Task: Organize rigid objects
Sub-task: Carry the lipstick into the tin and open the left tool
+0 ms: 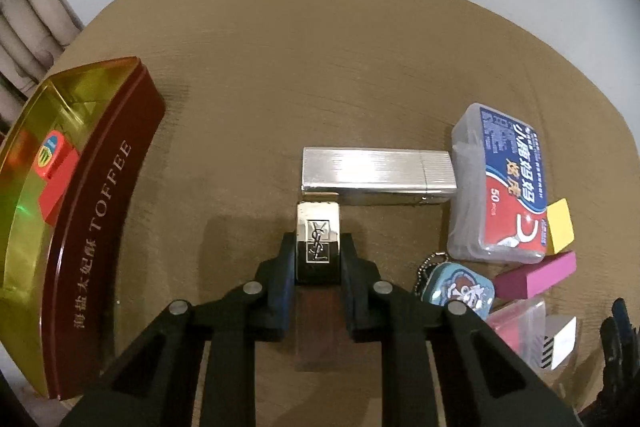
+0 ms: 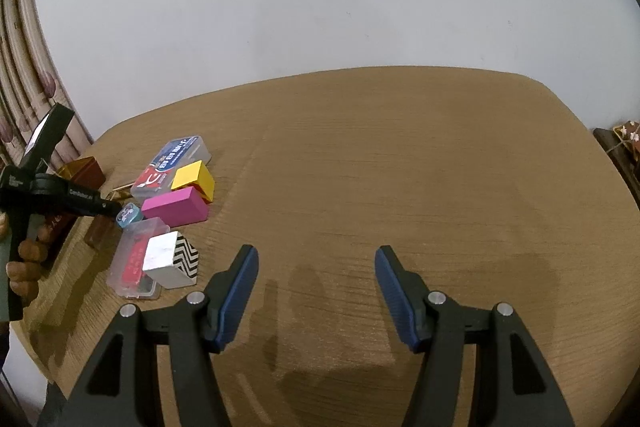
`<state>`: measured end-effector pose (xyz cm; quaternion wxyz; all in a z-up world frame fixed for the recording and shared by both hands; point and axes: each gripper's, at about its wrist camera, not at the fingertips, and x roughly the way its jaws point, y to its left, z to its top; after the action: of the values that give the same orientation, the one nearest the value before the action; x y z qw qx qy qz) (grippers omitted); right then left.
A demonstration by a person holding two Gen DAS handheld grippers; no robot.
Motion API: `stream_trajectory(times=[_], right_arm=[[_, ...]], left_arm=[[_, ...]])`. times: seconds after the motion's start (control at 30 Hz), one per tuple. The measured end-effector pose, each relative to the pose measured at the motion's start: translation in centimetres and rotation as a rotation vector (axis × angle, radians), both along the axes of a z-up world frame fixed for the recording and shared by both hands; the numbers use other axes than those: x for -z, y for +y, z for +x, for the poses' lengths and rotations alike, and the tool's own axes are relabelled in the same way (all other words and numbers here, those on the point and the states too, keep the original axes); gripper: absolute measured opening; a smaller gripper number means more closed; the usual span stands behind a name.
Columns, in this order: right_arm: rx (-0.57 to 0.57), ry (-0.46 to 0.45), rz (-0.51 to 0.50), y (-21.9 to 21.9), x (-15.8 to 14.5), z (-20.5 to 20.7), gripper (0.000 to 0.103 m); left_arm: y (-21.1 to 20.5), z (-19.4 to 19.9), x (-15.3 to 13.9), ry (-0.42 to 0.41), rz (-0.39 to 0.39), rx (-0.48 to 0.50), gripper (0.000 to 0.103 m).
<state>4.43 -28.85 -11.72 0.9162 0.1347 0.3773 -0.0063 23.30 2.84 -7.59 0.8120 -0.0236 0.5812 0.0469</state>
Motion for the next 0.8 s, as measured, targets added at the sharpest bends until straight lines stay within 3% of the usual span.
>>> stream_trajectory(times=[0.2, 0.43, 0.6, 0.8], right_arm=[[0.002, 0.006, -0.001, 0.1, 0.1, 0.1, 0.062], [-0.002, 0.020, -0.018, 0.3, 0.1, 0.3, 0.062], [-0.004, 0.029, -0.040, 0.6, 0.1, 0.4, 0.062], [-0.014, 0.045, -0.049, 1.0, 0.3, 0.9, 0.062]], left_arm=[[0.4, -1.6, -1.7, -0.037, 0.014, 0.042, 0.017], [5.1, -3.2, -8.3, -0.112, 0.017, 0.036, 0.017], [12.2, 0.4, -10.8, -0.092, 0.014, -0.098, 0.017], [19.5, 4.8, -8.4, -0.027, 0.007, -0.273, 0.017]])
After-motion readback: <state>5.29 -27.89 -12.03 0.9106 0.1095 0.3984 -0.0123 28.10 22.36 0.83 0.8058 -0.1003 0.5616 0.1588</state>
